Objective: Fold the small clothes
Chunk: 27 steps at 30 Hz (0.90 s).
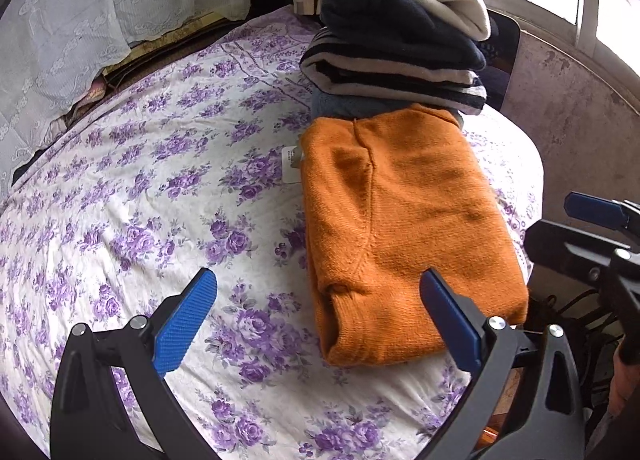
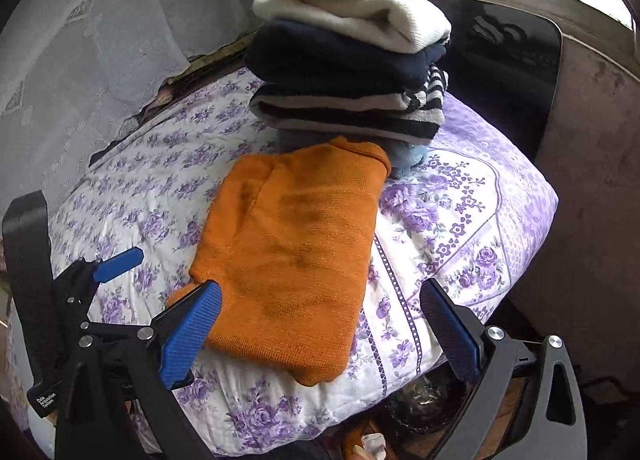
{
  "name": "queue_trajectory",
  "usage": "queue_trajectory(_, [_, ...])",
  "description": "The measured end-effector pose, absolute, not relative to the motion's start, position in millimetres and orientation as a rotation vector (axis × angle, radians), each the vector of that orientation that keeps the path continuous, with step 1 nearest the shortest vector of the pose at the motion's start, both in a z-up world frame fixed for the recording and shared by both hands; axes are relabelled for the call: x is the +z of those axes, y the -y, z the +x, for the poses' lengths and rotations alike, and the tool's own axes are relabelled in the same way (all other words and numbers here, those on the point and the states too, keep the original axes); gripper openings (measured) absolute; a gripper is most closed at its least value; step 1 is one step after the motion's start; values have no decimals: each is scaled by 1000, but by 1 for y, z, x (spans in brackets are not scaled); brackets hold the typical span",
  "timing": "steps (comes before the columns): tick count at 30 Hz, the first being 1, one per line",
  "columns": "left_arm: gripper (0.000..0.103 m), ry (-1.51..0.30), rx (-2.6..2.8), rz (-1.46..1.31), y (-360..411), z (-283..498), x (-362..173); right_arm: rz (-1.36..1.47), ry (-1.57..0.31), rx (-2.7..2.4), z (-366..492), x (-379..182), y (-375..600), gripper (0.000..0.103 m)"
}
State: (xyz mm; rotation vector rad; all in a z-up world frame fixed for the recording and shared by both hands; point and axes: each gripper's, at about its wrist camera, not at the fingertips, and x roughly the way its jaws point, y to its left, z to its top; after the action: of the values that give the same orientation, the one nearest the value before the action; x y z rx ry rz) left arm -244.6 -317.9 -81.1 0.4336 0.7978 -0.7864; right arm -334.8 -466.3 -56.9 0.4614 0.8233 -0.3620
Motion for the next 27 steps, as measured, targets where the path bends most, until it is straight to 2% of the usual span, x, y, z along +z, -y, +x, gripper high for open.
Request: queue_trajectory(27, [99, -765, -775, 453, 317, -251, -80, 512, -811, -345, -332, -59, 474, 100])
